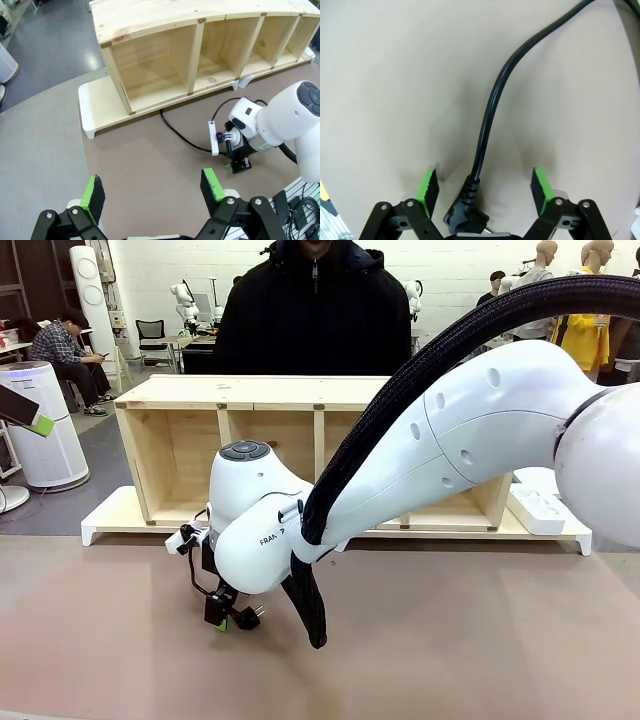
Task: Perform cable management.
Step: When the cord part of the Power Cable appears at the lower middle area of the table and stops, grasp the cord part of the Power Cable.
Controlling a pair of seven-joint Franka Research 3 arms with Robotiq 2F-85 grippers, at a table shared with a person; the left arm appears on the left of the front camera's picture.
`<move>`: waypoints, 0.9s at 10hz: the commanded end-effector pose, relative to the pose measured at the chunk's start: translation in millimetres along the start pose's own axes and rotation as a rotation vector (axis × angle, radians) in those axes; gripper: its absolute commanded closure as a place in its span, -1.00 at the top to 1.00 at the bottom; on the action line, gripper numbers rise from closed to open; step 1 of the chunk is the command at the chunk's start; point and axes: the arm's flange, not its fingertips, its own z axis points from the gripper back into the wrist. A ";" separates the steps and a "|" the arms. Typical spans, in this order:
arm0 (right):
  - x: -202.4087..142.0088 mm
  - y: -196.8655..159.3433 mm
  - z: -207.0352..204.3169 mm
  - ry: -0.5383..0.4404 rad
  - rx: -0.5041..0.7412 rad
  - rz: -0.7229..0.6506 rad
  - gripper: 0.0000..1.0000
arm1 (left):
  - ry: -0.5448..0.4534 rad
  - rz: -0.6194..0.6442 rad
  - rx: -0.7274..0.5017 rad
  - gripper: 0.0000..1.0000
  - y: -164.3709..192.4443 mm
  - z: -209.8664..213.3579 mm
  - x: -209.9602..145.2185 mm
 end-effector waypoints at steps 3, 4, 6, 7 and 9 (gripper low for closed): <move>2.0 -1.1 -0.1 0.021 -0.001 -0.056 0.16 | -0.005 0.006 0.001 1.00 1.1 -0.3 0.9; 2.3 -0.9 -0.2 0.025 -0.001 -0.060 -0.10 | -0.005 0.006 0.001 1.00 1.1 -0.3 0.9; 3.1 -2.7 -0.6 0.033 0.010 -0.069 -0.50 | -0.005 0.006 0.001 1.00 1.1 -0.3 0.9; 2.8 -2.0 -0.7 0.040 0.010 -0.072 -0.64 | -0.005 0.006 0.001 1.00 1.1 -0.3 0.9; 3.7 -2.4 -0.3 0.051 0.009 -0.081 -1.00 | -0.005 0.006 0.001 1.00 1.1 -0.3 0.9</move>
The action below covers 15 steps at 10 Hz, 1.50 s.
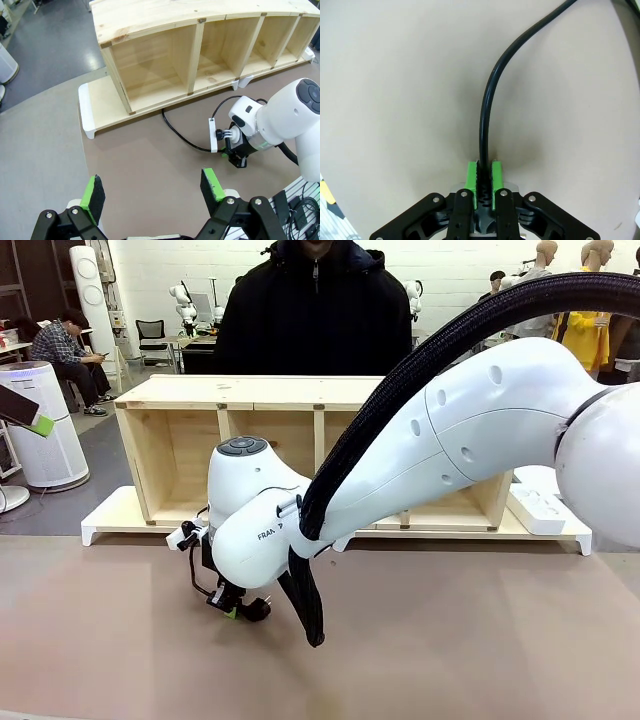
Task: Perform cable management.
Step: When the cord part of the Power Cable appears at the lower middle area of the table and stops, grasp the cord part of the Power Cable, then pull the grasped Power Cable to the location of the Power Strip.
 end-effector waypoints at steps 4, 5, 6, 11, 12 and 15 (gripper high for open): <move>3.6 -2.1 -3.0 0.031 -0.001 -0.033 -1.00 | -0.005 0.006 0.001 1.00 1.1 -0.3 0.9; 0.1 -1.6 0.5 0.017 0.000 -0.010 -1.00 | -0.005 0.006 0.001 1.00 1.1 -0.3 0.9; 0.1 -1.6 0.5 0.017 0.000 -0.010 -1.00 | -0.005 0.006 0.001 1.00 1.1 -0.3 0.9; 0.1 -1.6 0.5 0.017 0.000 -0.010 -1.00 | -0.005 0.006 0.001 1.00 1.1 -0.3 0.9; 0.1 -1.6 0.5 0.017 0.000 -0.010 -1.00 | -0.005 0.006 0.001 1.00 1.1 -0.3 0.9; 0.3 -1.9 0.6 0.017 0.000 -0.010 -0.73 | -0.005 0.006 0.001 1.00 1.1 -0.3 0.9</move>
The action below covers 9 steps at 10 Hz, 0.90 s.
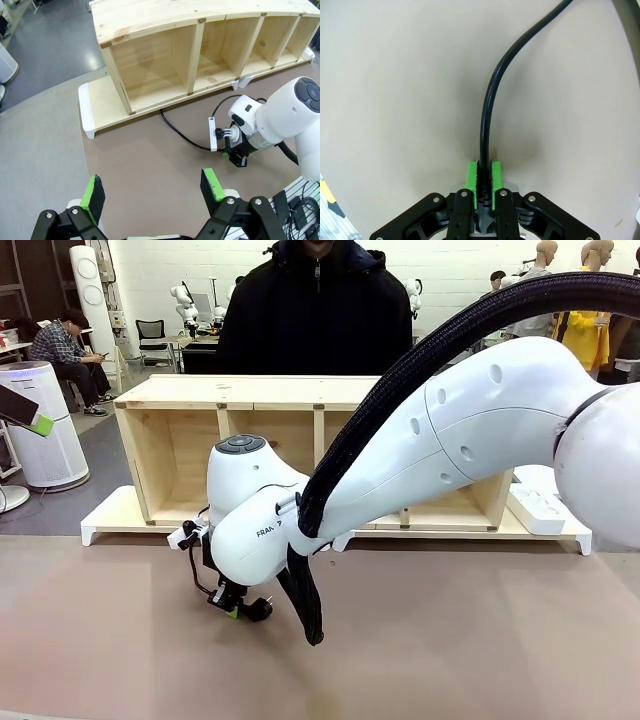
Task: Perform cable management.
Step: Pull the grasped Power Cable to the location of the Power Strip.
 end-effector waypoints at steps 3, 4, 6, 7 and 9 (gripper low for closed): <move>-69.3 12.7 43.8 -0.065 0.002 0.021 -0.73 | -0.005 0.006 0.001 1.00 1.1 -0.3 0.9; -86.1 11.0 62.5 -0.086 -0.012 -0.001 -0.73 | -0.005 0.006 0.001 1.00 1.1 -0.3 0.9; -117.3 23.5 79.8 -0.099 -0.036 -0.008 -0.73 | -0.005 0.006 0.001 1.00 1.1 -0.3 0.9; -133.5 29.2 89.9 -0.119 -0.053 -0.012 -0.73 | -0.005 0.006 0.001 1.00 1.1 -0.3 0.9; -166.1 29.6 111.5 -0.151 -0.095 -0.064 -0.73 | -0.005 0.006 0.001 1.00 1.1 -0.3 0.9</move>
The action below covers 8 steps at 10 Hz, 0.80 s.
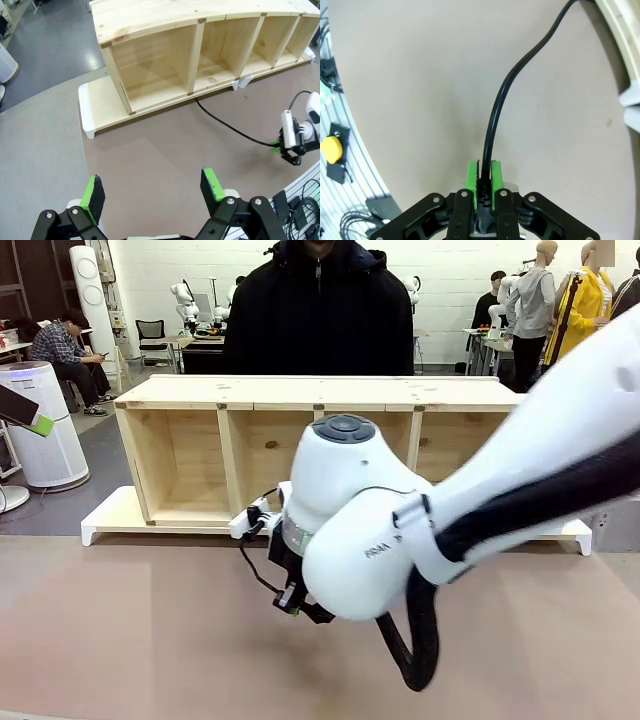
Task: Perform cable management.
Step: Pull the grasped Power Cable to the location of the Power Strip.
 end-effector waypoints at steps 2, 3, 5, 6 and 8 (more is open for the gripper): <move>-58.9 -6.6 38.5 -0.055 -0.031 -0.069 -0.73 | -0.005 0.006 0.001 1.00 1.0 -0.3 0.9; -70.2 -14.3 47.3 -0.070 -0.062 -0.119 -0.73 | -0.005 0.006 0.001 1.00 1.0 -0.3 0.9; -101.4 -25.7 65.3 -0.096 -0.092 -0.206 -0.73 | -0.005 0.006 0.001 1.00 1.0 -0.3 0.9; -115.9 -27.8 72.6 -0.106 -0.113 -0.238 -0.73 | -0.005 0.006 0.001 1.00 1.0 -0.3 0.9; -144.5 -34.7 84.4 -0.136 -0.140 -0.312 -0.73 | -0.005 0.006 0.001 1.00 1.0 -0.3 0.9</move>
